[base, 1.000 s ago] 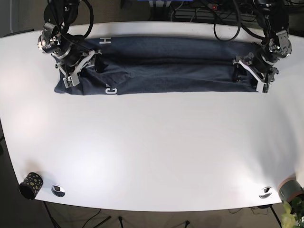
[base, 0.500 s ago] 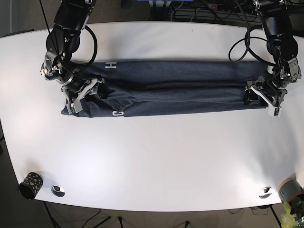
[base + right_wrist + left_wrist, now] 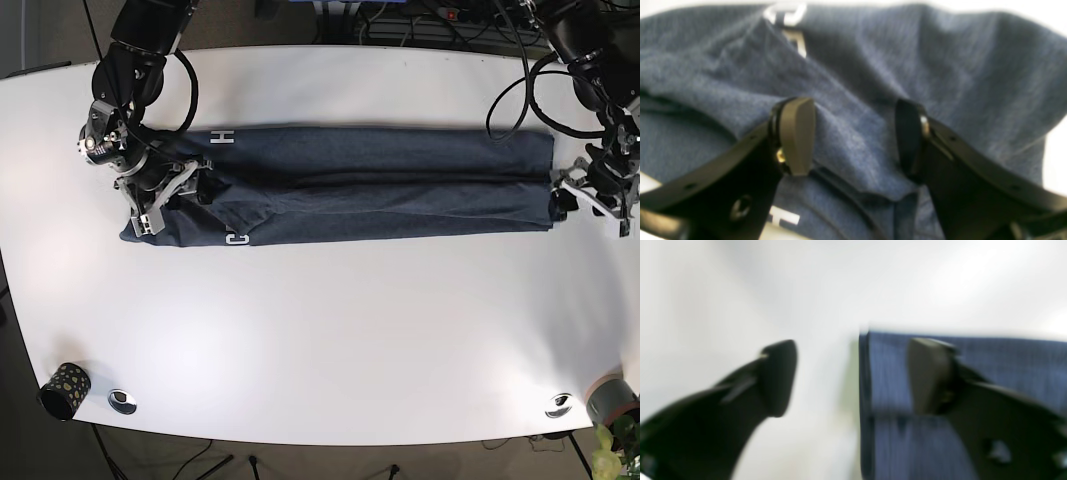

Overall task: Fold the T-shirt properly
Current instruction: 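Press and straighten the long folded strip with both grippers, then grasp the strip end with the left gripper and fold it toward the right gripper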

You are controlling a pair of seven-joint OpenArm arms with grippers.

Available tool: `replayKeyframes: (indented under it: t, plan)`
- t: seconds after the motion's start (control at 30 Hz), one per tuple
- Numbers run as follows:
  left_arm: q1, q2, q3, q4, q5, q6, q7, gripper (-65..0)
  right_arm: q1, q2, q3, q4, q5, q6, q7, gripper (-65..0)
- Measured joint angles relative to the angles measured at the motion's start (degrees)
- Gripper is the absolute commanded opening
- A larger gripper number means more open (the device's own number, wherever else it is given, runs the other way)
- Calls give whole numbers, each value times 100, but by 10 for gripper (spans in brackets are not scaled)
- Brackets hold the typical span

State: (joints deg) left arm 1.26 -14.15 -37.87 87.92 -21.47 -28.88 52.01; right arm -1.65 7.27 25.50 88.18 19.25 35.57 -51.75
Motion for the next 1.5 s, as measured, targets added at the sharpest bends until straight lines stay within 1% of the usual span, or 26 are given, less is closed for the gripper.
replayKeyframes:
  t: [0.07, 0.13, 0.2, 0.27, 0.4, 0.67, 0.77, 0.97, 1.0, 1.07, 1.13, 1.23, 1.27, 1.3, 1.43, 1.5]
  plan:
    - [13, 146, -304, 0, 17, -205, 280, -47, -26, 7, 2, 0, 2, 0, 9, -285]
    - [2, 282, -592, 0, 31, -409, 476, -68, -44, 2, 4, 0, 2, 0, 4, -285]
    - [4, 356, -706, 2, 44, -629, 708, -76, -42, -9, 4, 0, 7, 0, 4, -285]
    - [48, 428, -719, 0, 44, -721, 820, -76, -39, -7, 4, 0, 7, 0, 4, -285]
    - [140, 527, -695, -282, 7, -767, 822, -76, -44, -9, 4, 0, 7, 0, 4, -285]
    - [44, 627, -697, -557, -90, -807, 586, -76, -42, -9, 4, 0, 39, 0, 4, -285]
    - [-48, 614, -708, -741, -201, -835, 505, -76, -44, -9, 4, 0, 42, 2, 4, -285]
    - [-238, 605, -710, -1069, -212, -850, 505, -82, -44, -37, 7, -7, 42, 2, 7, -285]
    - [-236, 612, -699, -1075, -214, -850, 503, -113, -46, -50, 7, -7, 42, 0, 7, -285]
    - [-232, 619, -697, -1075, -223, -852, 496, -203, -55, -76, 7, -7, 42, 2, 4, -285]
    - [-203, 614, -601, -1084, -210, -848, 490, -356, -61, -76, 7, -7, 42, 2, 4, -285]
    - [-192, 553, -264, -1086, -149, -846, 538, -582, -61, -81, 7, -7, 42, 2, 4, -285]
    - [-190, 553, -160, -1088, -149, -846, 546, -621, -61, -83, 7, -7, 42, 2, 4, -285]
    - [-190, 570, -94, -1086, -160, -844, 553, -647, -61, -83, 7, -7, 42, 2, 4, -285]
    - [-170, 599, 96, -1043, -197, -846, 540, -649, -66, -92, 7, -7, 39, 0, 4, -285]
    - [-79, 610, 131, -855, -116, -844, 581, -647, -72, -92, 13, -7, 42, 0, 7, -285]
